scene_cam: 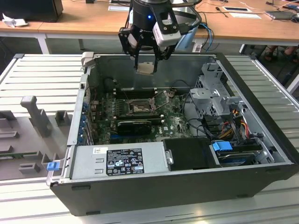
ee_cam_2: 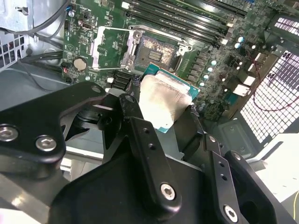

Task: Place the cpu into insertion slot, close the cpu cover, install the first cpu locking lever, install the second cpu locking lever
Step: 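Place the cpu into insertion slot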

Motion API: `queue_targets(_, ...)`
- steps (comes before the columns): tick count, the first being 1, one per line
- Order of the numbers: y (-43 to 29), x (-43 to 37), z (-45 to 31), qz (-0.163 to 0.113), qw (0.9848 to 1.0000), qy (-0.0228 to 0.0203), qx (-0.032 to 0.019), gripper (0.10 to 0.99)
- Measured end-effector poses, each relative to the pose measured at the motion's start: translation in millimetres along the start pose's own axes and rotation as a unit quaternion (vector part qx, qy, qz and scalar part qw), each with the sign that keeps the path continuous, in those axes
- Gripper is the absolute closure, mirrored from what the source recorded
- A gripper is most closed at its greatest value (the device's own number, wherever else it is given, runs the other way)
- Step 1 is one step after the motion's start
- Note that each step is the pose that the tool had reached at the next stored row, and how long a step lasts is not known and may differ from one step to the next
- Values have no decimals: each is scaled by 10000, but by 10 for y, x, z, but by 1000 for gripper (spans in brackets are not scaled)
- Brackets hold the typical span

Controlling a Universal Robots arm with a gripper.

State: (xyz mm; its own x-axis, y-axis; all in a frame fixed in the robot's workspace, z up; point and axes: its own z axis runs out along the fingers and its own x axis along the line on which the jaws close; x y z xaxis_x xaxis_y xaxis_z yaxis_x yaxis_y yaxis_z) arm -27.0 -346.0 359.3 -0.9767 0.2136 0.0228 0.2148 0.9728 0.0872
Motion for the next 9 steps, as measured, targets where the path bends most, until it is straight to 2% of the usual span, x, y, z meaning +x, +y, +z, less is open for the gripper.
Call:
queue_targets(4,0,0,0,310,9995,-27,-7,553)
queue_targets(9,0,0,1,438,9990,-38,-9,553)
